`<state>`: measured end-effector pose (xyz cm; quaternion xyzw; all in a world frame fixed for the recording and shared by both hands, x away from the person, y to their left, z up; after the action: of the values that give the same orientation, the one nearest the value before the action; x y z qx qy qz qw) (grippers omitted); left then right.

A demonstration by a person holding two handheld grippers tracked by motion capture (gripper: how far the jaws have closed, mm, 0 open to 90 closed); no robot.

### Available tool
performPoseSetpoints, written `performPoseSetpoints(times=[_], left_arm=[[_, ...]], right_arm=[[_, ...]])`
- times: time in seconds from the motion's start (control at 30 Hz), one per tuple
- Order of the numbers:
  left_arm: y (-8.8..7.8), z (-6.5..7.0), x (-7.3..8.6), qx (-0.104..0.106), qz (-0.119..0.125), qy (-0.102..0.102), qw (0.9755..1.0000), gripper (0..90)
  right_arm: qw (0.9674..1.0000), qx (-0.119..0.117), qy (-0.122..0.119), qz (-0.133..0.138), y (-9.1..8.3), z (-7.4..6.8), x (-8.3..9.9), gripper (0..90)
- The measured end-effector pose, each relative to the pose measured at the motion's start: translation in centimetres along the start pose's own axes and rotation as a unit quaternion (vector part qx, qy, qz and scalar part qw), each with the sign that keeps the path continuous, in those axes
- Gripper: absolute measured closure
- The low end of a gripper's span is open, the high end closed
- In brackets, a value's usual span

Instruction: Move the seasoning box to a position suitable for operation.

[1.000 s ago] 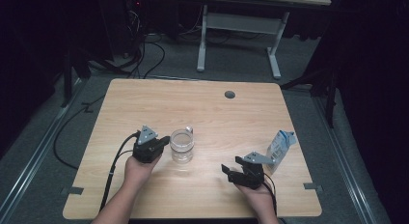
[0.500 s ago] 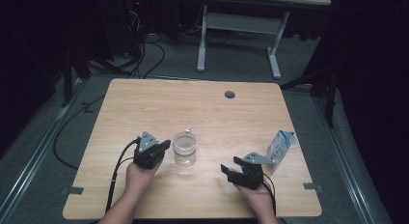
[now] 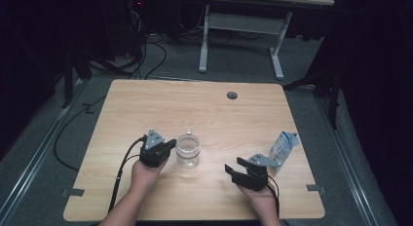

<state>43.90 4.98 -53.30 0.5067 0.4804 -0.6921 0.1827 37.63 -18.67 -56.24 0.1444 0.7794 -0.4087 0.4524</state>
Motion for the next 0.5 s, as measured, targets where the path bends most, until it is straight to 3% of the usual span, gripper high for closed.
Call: performPoseSetpoints(times=[0.13, 0.5], left_arm=[[-0.8, 1.1, 0.6, 0.008, 0.008, -0.009, 0.9999, 90.0], [-2.1, 3.6, 1.4, 0.027, 0.013, -0.005, 0.9996, 90.0]], right_arm=[[1.0000, -0.001, 0.006, 0.003, -0.1, 0.1, 0.0, 40.4], [1.0000, 0.009, -0.001, 0.000, -0.1, 0.2, 0.1, 43.4]])
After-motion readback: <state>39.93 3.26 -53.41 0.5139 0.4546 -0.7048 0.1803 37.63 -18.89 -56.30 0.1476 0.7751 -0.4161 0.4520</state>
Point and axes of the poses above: each handheld gripper's, and its own axes: y roughly forward along the jaws, x roughly out of its underside, z roughly to its right, the point moved 9 cm from there along y, roughly forward along the jaws, and after that the axes turned 9 degrees about -x, right-handed, at the moved point
